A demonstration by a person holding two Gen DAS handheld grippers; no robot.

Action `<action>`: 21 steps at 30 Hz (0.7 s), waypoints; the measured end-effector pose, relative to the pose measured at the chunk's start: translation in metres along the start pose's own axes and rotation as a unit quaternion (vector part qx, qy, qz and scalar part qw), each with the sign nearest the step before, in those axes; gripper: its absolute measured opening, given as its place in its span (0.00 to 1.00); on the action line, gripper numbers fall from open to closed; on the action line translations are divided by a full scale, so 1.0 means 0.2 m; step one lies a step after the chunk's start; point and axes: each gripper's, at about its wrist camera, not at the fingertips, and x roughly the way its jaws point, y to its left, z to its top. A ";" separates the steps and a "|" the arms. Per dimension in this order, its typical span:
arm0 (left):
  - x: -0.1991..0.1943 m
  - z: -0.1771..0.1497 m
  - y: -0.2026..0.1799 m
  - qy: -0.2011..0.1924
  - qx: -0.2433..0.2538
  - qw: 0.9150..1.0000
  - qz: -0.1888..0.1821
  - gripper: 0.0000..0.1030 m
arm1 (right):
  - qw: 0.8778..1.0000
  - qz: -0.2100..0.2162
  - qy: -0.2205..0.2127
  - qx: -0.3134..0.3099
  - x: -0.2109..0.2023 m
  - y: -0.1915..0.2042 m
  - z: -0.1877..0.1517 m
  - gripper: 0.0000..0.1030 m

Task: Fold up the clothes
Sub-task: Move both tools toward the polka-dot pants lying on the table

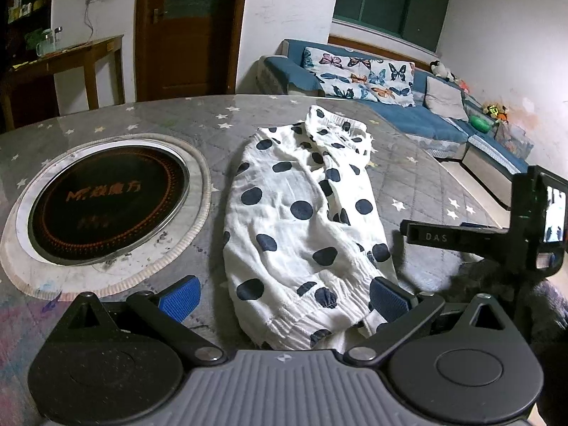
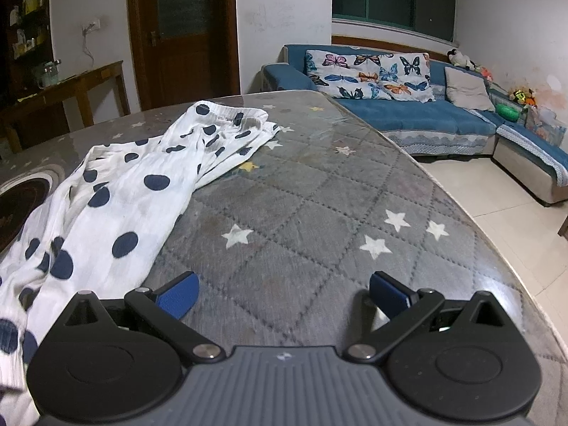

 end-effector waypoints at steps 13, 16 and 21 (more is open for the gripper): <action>-0.03 -0.05 0.00 0.003 0.000 1.000 0.000 1.00 | 1.000 0.008 -0.028 -0.013 -0.27 0.03 -0.14 1.00; -0.04 -0.07 0.01 0.004 -0.002 1.000 0.001 1.00 | 0.999 0.007 -0.033 -0.024 -0.34 0.04 -0.18 1.00; -0.06 -0.10 0.02 0.003 -0.003 1.000 0.007 1.00 | 0.998 0.015 -0.043 -0.035 -0.45 0.07 -0.24 1.00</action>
